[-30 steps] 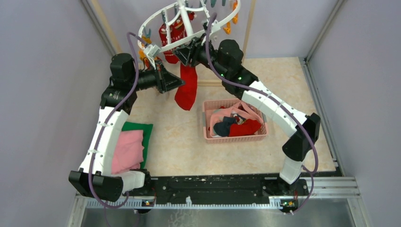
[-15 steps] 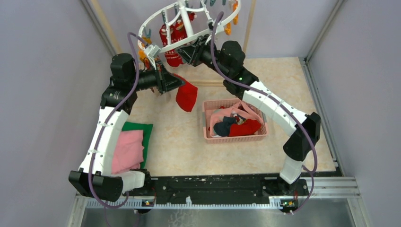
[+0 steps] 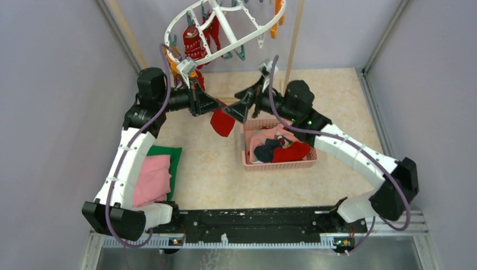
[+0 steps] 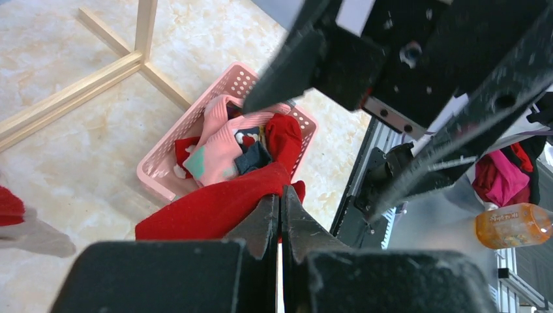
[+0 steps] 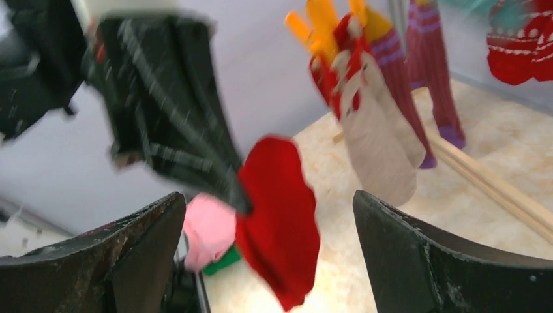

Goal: Remove the socks clipped to the hanger
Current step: Place the sock in the bin.

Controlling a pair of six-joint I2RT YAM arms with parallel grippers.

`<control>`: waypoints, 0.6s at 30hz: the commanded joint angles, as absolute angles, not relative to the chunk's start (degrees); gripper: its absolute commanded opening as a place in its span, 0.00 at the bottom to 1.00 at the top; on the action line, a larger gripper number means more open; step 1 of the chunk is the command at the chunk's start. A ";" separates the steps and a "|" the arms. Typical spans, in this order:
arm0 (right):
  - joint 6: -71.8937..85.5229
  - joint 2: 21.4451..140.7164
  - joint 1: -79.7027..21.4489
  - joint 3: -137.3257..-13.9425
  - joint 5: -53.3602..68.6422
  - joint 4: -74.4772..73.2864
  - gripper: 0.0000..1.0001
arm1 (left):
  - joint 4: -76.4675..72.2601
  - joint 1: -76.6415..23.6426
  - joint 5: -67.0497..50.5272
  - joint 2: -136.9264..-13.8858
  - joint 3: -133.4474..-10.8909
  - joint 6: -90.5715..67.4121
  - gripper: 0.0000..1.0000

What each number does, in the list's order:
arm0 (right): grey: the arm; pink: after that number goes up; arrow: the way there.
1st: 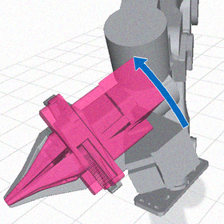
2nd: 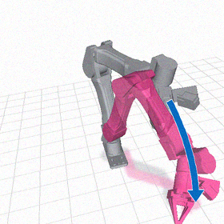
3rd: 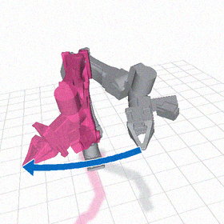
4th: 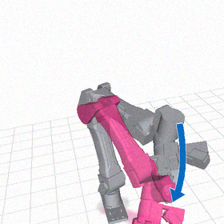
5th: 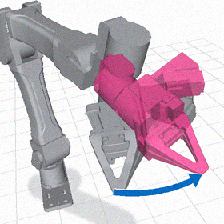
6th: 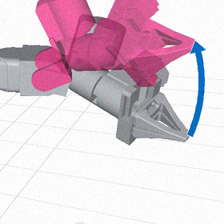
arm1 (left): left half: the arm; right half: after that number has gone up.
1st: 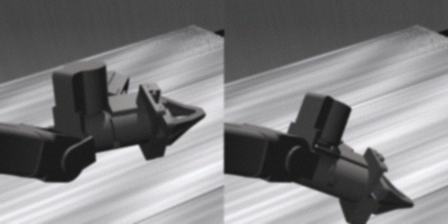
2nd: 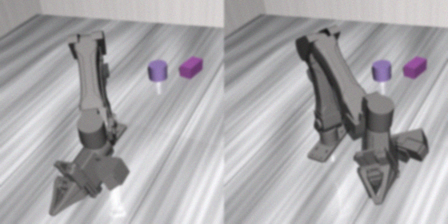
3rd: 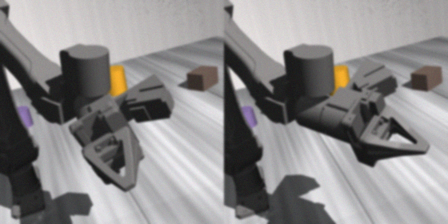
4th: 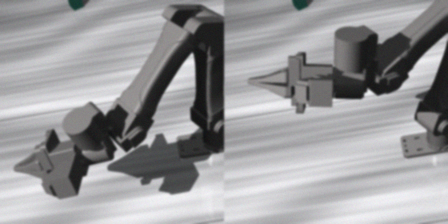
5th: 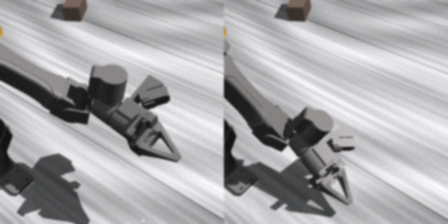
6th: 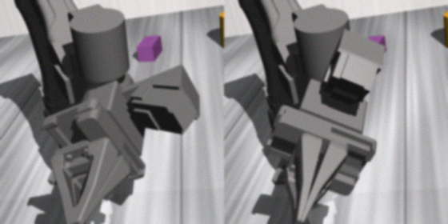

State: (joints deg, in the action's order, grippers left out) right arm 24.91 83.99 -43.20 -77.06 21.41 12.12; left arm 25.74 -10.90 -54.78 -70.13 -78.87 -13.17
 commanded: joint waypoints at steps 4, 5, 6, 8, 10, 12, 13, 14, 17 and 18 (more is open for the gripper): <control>17.57 74.95 -43.39 -63.90 33.04 21.90 0.95 | 24.81 -11.16 -57.81 -69.39 -80.50 -12.79 0.00; 17.50 75.99 -43.53 -64.19 33.17 22.09 0.93 | 24.78 -11.16 -57.89 -69.49 -80.65 -13.09 0.00; 17.60 76.98 -43.61 -64.59 33.55 22.68 0.89 | 24.78 -11.16 -58.04 -69.62 -80.83 -13.35 0.00; 18.40 78.84 -43.91 -65.81 33.87 24.94 0.81 | 24.78 -11.16 -58.45 -69.66 -81.01 -13.89 0.00; 19.26 81.05 -44.38 -67.58 34.22 26.67 0.72 | 24.64 -11.16 -59.19 -69.84 -81.27 -14.65 0.00; 19.29 83.06 -45.07 -69.82 34.55 26.38 0.57 | 24.62 -11.16 -59.86 -70.06 -81.49 -15.21 0.00; 19.25 83.79 -45.26 -70.68 34.81 25.83 0.44 | 24.85 -11.16 -60.05 -70.13 -81.84 -15.28 0.00; 19.31 84.07 -45.34 -71.11 34.87 25.39 0.22 | 25.20 -11.16 -60.22 -70.32 -82.26 -15.17 0.01; 18.28 82.74 -45.20 -70.02 32.08 21.86 0.00 | 27.19 -11.16 -60.47 -70.76 -84.12 -14.14 0.41; 17.82 81.58 -45.11 -69.12 30.42 20.16 0.00 | 28.38 -11.16 -60.13 -71.05 -84.97 -13.70 0.62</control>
